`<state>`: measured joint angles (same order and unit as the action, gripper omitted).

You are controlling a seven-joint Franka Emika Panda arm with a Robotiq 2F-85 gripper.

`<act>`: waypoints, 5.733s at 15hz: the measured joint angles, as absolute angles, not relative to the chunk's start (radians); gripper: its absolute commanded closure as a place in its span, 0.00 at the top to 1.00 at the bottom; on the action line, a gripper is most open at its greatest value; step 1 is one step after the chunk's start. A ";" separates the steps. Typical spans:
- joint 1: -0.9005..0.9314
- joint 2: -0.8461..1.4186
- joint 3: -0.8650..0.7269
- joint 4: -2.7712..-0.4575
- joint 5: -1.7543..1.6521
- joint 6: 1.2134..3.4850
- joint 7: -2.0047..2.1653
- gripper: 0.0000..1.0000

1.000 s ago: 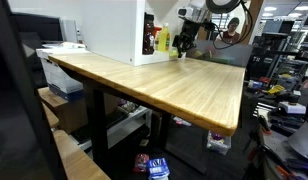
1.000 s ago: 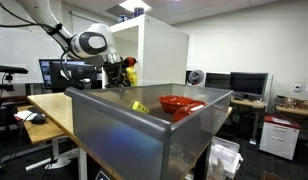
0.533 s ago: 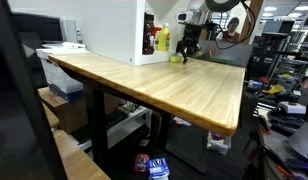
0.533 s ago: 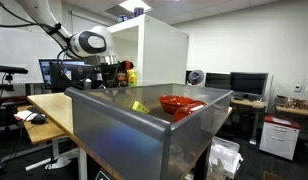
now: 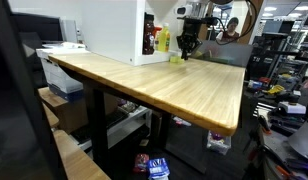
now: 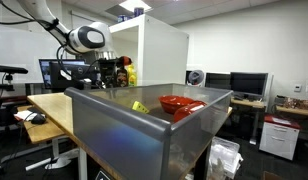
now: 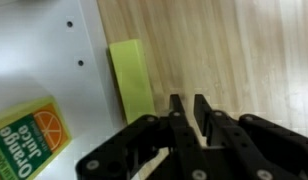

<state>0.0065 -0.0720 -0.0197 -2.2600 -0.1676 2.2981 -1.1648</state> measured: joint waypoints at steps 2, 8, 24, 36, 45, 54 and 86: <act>0.006 -0.077 -0.020 -2.261 -0.170 2.333 -1.162 0.59; 0.005 -0.079 -0.024 -2.267 -0.173 2.380 -1.157 0.91; 0.004 -0.052 -0.041 -2.267 -0.172 2.396 -1.158 1.00; 0.002 -0.001 -0.043 -2.246 -0.172 2.390 -1.158 1.00; 0.002 0.011 -0.043 -2.225 -0.172 2.339 -1.156 0.37; 0.005 -0.017 -0.027 -2.209 -0.214 2.227 -0.927 0.07; -0.027 -0.218 -0.080 -2.110 -0.214 1.813 -0.170 0.07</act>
<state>-0.0273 -0.2176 -0.0804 -2.1102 -0.2145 1.8126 -0.1702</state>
